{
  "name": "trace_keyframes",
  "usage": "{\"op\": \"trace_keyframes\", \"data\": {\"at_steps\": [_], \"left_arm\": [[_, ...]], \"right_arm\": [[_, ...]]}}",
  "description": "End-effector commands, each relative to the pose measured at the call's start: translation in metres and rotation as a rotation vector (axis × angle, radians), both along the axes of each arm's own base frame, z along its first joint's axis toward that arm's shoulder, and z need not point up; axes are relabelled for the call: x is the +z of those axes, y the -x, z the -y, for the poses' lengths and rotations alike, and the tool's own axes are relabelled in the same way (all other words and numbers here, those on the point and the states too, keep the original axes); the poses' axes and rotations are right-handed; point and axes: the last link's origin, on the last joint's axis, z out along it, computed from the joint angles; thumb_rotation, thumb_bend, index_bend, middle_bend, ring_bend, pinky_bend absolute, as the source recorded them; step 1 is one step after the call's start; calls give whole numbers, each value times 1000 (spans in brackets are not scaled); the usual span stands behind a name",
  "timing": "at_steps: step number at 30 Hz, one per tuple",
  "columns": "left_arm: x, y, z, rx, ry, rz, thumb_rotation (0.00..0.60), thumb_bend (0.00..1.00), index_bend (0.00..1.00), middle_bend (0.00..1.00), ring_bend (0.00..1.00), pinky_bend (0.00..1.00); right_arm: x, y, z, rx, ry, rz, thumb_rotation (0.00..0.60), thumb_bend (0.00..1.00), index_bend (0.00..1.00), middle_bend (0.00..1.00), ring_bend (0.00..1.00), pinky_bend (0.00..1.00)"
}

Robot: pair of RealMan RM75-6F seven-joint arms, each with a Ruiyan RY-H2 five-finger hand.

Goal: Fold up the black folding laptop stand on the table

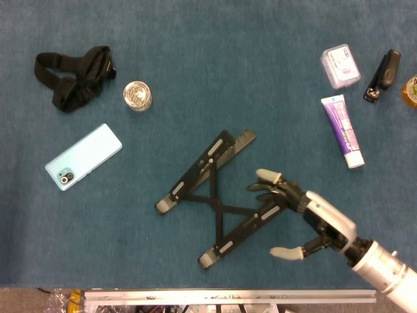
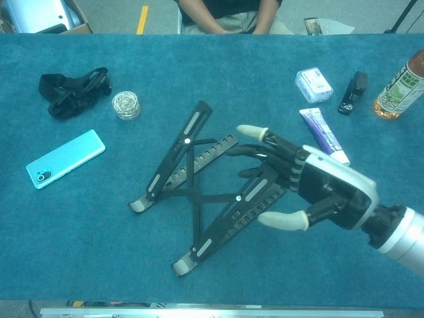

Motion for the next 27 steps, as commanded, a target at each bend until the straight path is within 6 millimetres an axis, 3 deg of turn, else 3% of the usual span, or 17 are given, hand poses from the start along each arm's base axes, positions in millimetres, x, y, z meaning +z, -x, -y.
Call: {"op": "trace_keyframes", "data": {"at_steps": [1, 15, 27], "left_arm": [[1, 0, 0, 0, -3, -1, 600, 276, 182, 179, 79, 143], [1, 2, 3, 4, -7, 3, 600, 276, 181, 179, 79, 143], [0, 4, 3, 5, -3, 6, 600, 276, 181, 180, 79, 143]], "right_arm": [[-2, -13, 0, 31, -9, 19, 600, 129, 0, 174, 0, 142], [-16, -76, -10, 136, -52, 56, 600, 130, 0, 174, 0, 142], [-25, -105, -18, 152, -50, 38, 600, 130, 0, 174, 0, 142]]}}
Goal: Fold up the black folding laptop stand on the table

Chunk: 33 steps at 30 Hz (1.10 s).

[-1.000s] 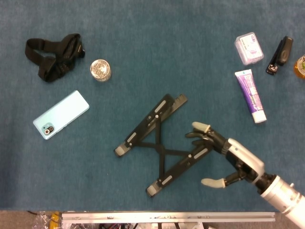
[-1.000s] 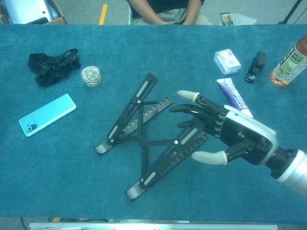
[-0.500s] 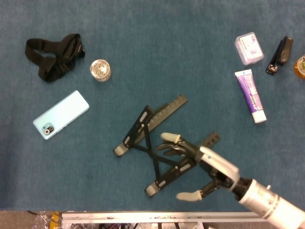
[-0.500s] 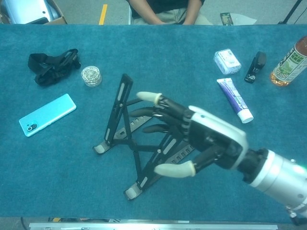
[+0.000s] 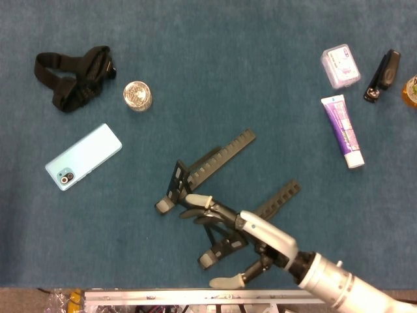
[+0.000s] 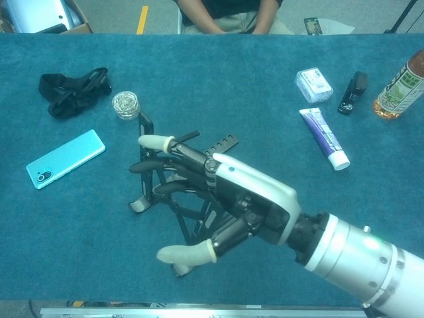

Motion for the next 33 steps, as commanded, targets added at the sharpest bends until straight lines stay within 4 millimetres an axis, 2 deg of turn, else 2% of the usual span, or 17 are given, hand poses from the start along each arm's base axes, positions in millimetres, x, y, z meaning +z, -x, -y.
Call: {"op": "trace_keyframes", "data": {"at_steps": [1, 9, 15, 33], "left_arm": [[0, 0, 0, -1, 1, 1, 600, 276, 182, 180, 79, 143], [0, -1, 1, -1, 0, -4, 600, 276, 181, 179, 79, 143], [1, -3, 1, -3, -5, -3, 600, 276, 181, 179, 79, 143], [-5, -10, -2, -14, 4, -8, 600, 276, 181, 179, 79, 143]], "right_arm": [[-2, -11, -2, 6, -5, 6, 600, 129, 0, 174, 0, 142], [-4, -21, -5, 17, -21, -3, 600, 130, 0, 174, 0, 142], [-4, -16, -9, 30, -44, -25, 600, 129, 0, 174, 0, 142], [8, 0, 4, 57, -113, -27, 600, 131, 0, 174, 0, 142]]}}
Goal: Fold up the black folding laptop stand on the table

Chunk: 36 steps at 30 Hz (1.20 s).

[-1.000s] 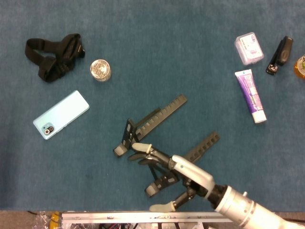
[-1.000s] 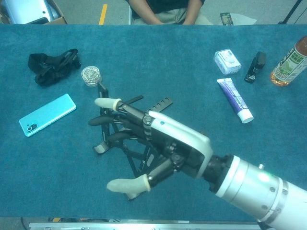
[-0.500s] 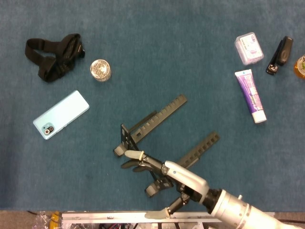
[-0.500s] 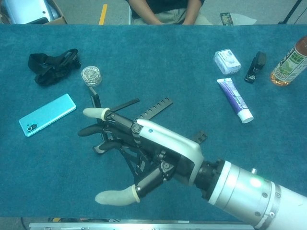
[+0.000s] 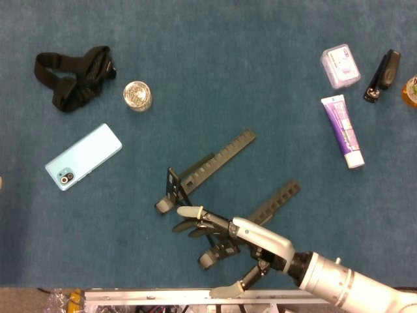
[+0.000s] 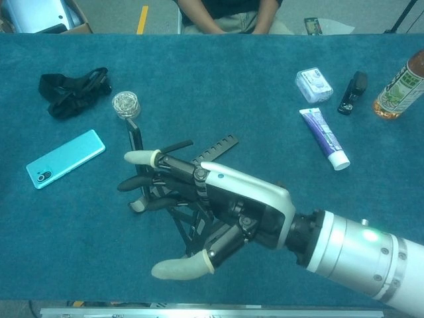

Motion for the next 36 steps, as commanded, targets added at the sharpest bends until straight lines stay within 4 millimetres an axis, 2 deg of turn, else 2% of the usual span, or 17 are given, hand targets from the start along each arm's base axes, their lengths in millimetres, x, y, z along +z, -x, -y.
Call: {"op": "trace_keyframes", "data": {"at_steps": [1, 11, 28, 36], "left_arm": [[0, 0, 0, 0, 2, -2, 600, 276, 181, 179, 79, 143], [-2, -1, 0, 9, 0, -4, 600, 276, 181, 179, 79, 143], [-3, -7, -1, 13, -16, -11, 600, 276, 182, 178, 78, 143], [-3, -7, 0, 14, -23, -13, 600, 276, 181, 178, 78, 143]], "right_arm": [[0, 3, 1, 4, -2, -2, 600, 131, 0, 174, 0, 142], [0, 10, 1, 0, -21, -3, 600, 131, 0, 174, 0, 142], [1, 9, 15, 62, -116, 12, 600, 157, 0, 174, 0, 142], [-4, 3, 16, 86, -140, 22, 600, 159, 0, 174, 0, 142]]}}
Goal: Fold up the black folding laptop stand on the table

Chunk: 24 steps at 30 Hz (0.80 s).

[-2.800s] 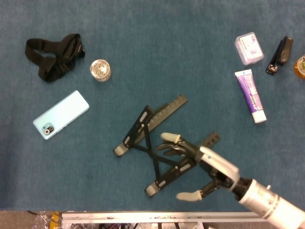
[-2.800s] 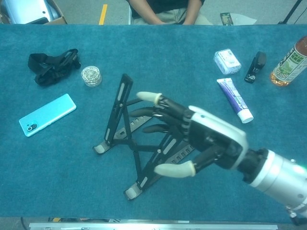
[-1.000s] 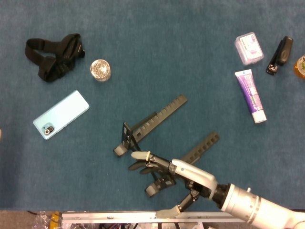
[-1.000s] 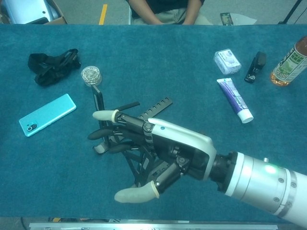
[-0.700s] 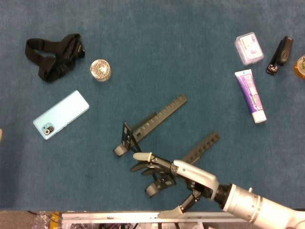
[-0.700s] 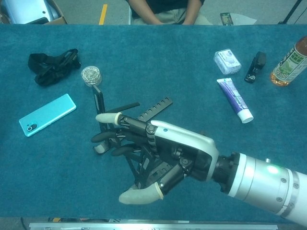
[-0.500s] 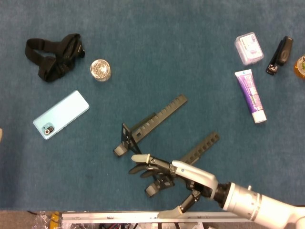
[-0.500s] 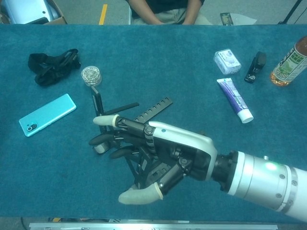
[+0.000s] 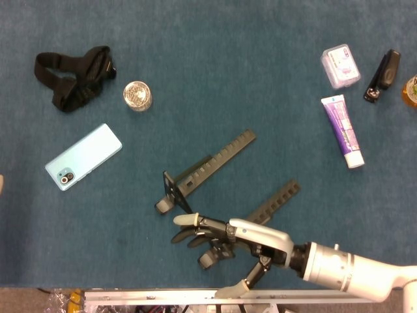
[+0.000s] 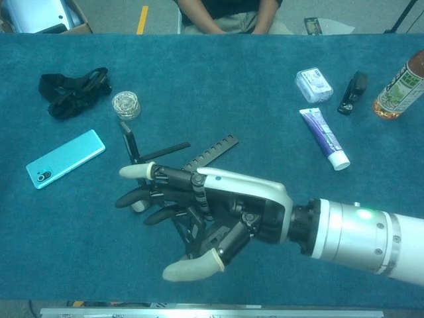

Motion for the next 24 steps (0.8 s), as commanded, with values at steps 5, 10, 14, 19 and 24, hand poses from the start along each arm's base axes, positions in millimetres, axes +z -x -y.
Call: {"op": "trace_keyframes", "data": {"at_steps": [5, 10, 14, 19, 24], "left_arm": [[1, 0, 1, 1, -6, -2, 600, 276, 181, 178, 78, 143], [2, 1, 1, 3, -10, -3, 600, 276, 181, 178, 78, 143], [2, 1, 1, 4, -10, -2, 600, 276, 182, 178, 78, 143], [3, 1, 2, 4, -12, -3, 600, 276, 181, 178, 78, 143], [3, 2, 2, 4, -15, -2, 600, 276, 181, 178, 78, 143]], "right_arm": [[-4, -7, -1, 18, -13, 12, 600, 159, 0, 174, 0, 142], [-7, -12, -3, 29, -18, 14, 600, 158, 0, 174, 0, 142], [-8, -14, -5, 35, -26, 16, 600, 159, 0, 174, 0, 142], [-10, -16, -8, 40, -27, 14, 600, 159, 0, 174, 0, 142], [-12, -16, -11, 46, -30, 8, 600, 158, 0, 174, 0, 142]]}}
